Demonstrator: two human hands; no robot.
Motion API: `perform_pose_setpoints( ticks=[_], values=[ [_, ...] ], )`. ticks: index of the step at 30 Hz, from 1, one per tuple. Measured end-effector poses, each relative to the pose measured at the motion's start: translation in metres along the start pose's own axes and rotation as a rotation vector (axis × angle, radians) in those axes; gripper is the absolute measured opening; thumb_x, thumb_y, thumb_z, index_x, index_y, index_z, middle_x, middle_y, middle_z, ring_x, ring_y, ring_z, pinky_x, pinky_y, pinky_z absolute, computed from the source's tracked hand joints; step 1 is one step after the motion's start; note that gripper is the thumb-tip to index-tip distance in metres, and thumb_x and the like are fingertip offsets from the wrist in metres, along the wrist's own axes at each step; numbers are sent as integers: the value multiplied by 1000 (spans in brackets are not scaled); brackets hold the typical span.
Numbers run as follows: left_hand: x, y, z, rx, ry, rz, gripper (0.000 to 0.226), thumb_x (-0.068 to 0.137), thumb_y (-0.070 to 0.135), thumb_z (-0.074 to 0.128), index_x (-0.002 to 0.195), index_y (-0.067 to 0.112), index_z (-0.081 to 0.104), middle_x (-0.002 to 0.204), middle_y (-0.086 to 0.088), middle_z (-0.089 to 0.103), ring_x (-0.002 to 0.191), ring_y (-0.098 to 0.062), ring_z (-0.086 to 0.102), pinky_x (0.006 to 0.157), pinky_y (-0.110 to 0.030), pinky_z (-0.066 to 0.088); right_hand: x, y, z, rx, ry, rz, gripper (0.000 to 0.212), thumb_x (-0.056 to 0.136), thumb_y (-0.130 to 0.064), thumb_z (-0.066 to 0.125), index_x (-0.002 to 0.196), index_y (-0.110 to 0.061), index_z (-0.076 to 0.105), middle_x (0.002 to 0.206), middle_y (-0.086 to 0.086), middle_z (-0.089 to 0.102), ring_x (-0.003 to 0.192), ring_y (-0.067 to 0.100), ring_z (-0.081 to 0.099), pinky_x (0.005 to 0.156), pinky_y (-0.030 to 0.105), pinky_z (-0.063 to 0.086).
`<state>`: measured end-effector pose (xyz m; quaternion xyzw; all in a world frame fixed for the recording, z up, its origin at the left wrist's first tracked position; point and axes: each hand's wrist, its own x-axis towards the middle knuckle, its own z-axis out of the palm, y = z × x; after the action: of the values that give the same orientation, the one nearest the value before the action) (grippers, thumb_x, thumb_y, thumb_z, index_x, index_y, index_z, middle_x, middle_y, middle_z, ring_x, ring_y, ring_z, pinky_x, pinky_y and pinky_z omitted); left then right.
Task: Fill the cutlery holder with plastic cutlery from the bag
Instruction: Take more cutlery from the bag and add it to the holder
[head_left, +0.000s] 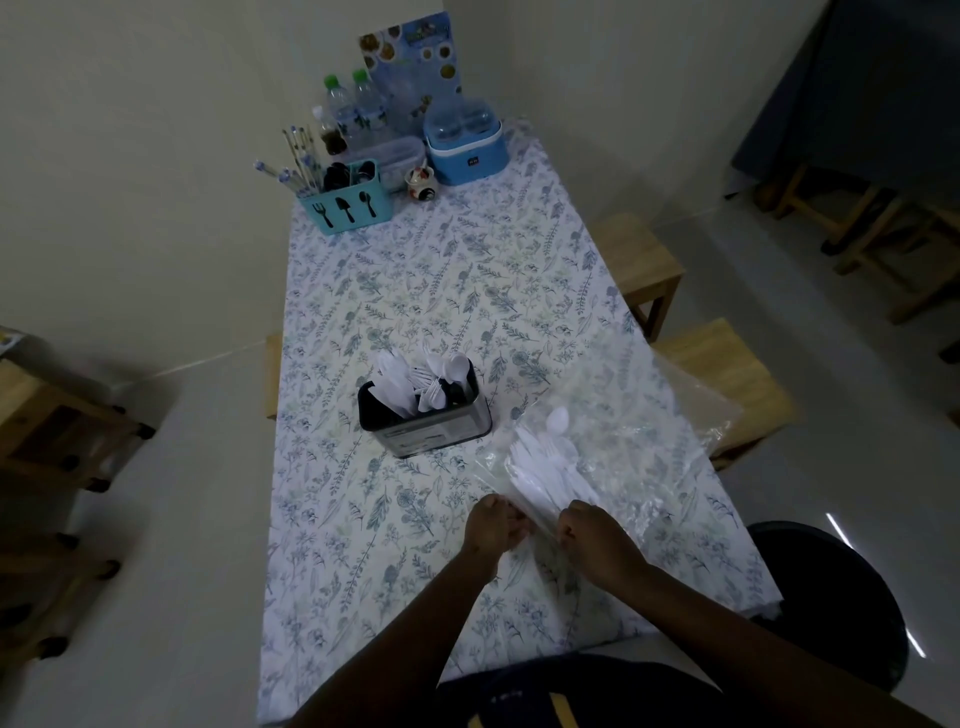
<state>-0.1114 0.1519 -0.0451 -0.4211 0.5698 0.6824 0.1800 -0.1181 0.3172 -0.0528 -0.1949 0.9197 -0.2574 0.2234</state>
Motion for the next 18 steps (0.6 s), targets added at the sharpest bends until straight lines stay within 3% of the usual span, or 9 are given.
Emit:
perform_pose_setpoints(
  ticks=[3,6,9,11,13,18],
  values=[
    [-3,2,0,-11,-21,1,26,96,7,37,89,1,61,92,-21,68,77,-27,66,65,-31,55,-1,-1,-1,89,53,20,43,87,-2,48,57,-30,34,69,-13,33,60,1,36,54,18,29],
    [-3,-1,-2,-13,-57,6,19,96,8,44,90,6,62,91,-16,69,80,-25,68,66,-29,56,-5,-2,-2,139,79,31,44,86,-4,50,58,-35,34,69,-13,36,61,0,39,54,15,30],
    [-1,-5,-4,15,-64,24,11,94,12,56,100,7,64,93,-14,70,85,-25,69,69,-29,55,-5,-3,-2,138,65,59,30,87,-5,50,62,-23,47,72,-9,41,64,7,45,56,17,33],
    [0,-4,-7,92,-34,44,9,91,9,58,96,7,66,87,-13,71,80,-23,68,70,-28,54,-5,-3,-1,141,54,63,21,87,-4,50,68,-14,54,75,-4,45,70,16,51,61,25,38],
    [3,-4,-10,147,2,60,9,90,5,58,91,4,67,82,-15,72,76,-24,66,70,-31,53,-5,-2,-1,152,55,60,20,86,-4,51,69,-14,54,76,-1,47,71,18,52,64,29,40],
    [6,2,-13,205,37,57,9,88,2,57,85,4,66,86,-20,74,78,-29,69,80,-41,57,-6,-5,0,174,98,88,21,84,0,50,67,-13,51,75,-1,47,65,14,47,62,27,38]
  ],
)
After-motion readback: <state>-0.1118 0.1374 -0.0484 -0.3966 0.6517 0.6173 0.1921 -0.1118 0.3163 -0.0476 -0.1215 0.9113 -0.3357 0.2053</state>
